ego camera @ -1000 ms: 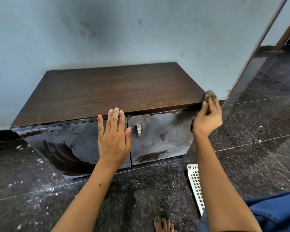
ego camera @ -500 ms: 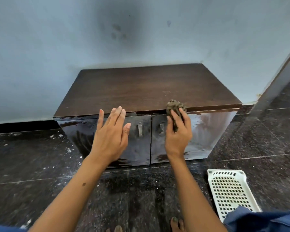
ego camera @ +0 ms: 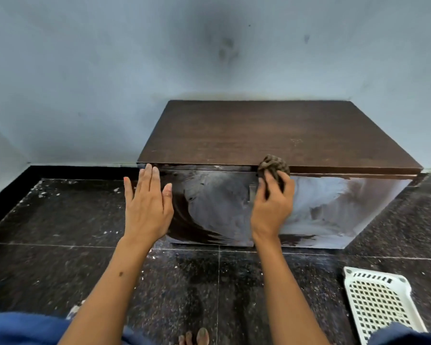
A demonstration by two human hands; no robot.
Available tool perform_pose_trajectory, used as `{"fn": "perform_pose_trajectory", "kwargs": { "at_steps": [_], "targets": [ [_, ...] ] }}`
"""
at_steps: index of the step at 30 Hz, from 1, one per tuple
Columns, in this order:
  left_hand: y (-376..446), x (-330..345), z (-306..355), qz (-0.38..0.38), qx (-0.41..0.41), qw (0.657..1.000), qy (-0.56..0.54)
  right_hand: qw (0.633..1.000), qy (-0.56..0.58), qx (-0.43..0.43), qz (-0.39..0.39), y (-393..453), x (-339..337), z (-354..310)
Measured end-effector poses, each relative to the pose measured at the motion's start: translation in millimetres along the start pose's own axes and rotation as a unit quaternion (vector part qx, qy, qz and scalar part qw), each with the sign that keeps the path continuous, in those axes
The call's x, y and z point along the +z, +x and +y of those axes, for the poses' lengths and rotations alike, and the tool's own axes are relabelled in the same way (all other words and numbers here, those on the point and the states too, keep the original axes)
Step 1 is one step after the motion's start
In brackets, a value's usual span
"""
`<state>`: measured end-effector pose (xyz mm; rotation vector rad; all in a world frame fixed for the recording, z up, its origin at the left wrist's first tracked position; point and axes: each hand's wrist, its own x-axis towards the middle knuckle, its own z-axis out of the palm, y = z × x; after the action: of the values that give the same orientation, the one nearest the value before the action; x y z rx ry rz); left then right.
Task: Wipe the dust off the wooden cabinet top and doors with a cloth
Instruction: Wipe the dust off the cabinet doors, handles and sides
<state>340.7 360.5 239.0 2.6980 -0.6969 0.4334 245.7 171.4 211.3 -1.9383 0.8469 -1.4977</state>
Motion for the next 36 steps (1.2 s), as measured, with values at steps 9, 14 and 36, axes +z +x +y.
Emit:
{"fn": "perform_pose_trajectory", "kwargs": {
  "at_steps": [9,14,36],
  "targets": [
    [1.7,8.0,-16.9,-0.009,-0.036,0.999,-0.021,0.982,0.029,-0.064,-0.175,-42.6,44.2,-50.7],
    [13.6,6.9,-28.8,0.014,-0.091,0.985,-0.148,0.999,-0.003,-0.002,-0.037,-33.8,38.7,-37.3],
    [35.8,7.5,-36.0,0.017,-0.225,0.843,-0.487,0.974,-0.036,-0.161,-0.158,-84.5,100.3,-98.0]
  ]
}}
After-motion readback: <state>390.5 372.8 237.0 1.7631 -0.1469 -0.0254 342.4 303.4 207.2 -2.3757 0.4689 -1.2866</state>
